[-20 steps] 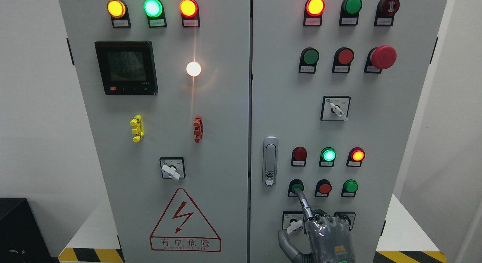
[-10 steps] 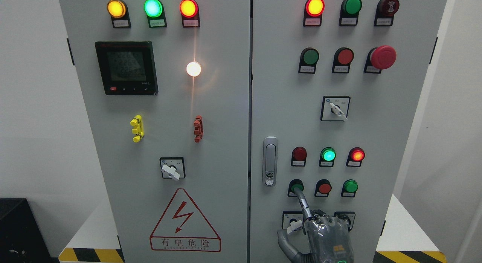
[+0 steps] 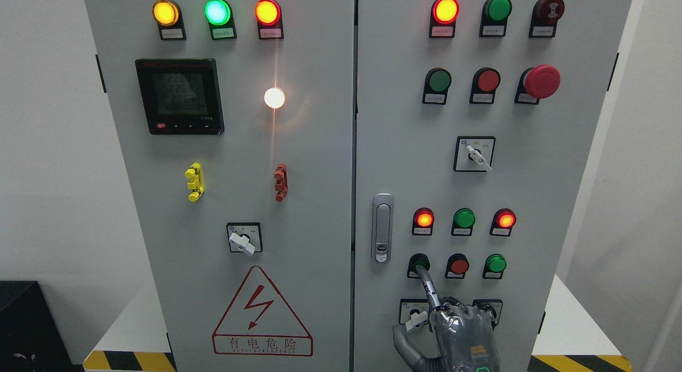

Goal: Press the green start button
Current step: 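Pull the right hand back down away from the buttons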

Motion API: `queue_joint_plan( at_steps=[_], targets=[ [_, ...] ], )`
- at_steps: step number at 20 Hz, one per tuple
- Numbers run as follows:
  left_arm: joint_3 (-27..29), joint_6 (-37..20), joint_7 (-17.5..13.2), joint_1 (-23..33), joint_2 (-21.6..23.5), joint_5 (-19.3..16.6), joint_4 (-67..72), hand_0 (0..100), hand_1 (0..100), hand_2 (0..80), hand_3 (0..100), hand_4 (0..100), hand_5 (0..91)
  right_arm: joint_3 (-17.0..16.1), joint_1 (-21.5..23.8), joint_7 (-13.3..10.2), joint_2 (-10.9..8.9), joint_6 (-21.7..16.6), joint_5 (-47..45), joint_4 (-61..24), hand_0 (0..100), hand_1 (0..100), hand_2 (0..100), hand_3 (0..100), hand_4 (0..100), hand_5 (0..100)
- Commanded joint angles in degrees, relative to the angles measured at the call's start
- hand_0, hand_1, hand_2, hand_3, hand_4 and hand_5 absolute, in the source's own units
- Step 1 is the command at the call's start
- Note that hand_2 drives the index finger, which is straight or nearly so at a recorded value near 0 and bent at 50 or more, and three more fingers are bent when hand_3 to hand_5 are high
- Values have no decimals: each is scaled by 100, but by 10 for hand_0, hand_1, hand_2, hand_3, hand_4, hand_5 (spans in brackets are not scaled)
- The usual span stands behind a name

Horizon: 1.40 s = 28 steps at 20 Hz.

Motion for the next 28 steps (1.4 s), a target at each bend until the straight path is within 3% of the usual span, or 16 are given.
queue_joint_plan(
  at_steps=[1,15,28],
  targets=[
    [0,2,2,-132,-1,0,-158,120,556,0,0,0,0,-6,-26,17,0,37,0,51,392,356,0,857,845,1000],
    [0,2,2,-132,-1,0,-158,120,556,0,0,0,0,11,27,17,17,-24,-106,-344,410,363,0,853,845,1000],
    [0,2,2,-132,-1,0,-158,120,556,0,0,0,0,11,396,26,8,-323,-738,-932,527,406,0,844,810,951]
  ],
)
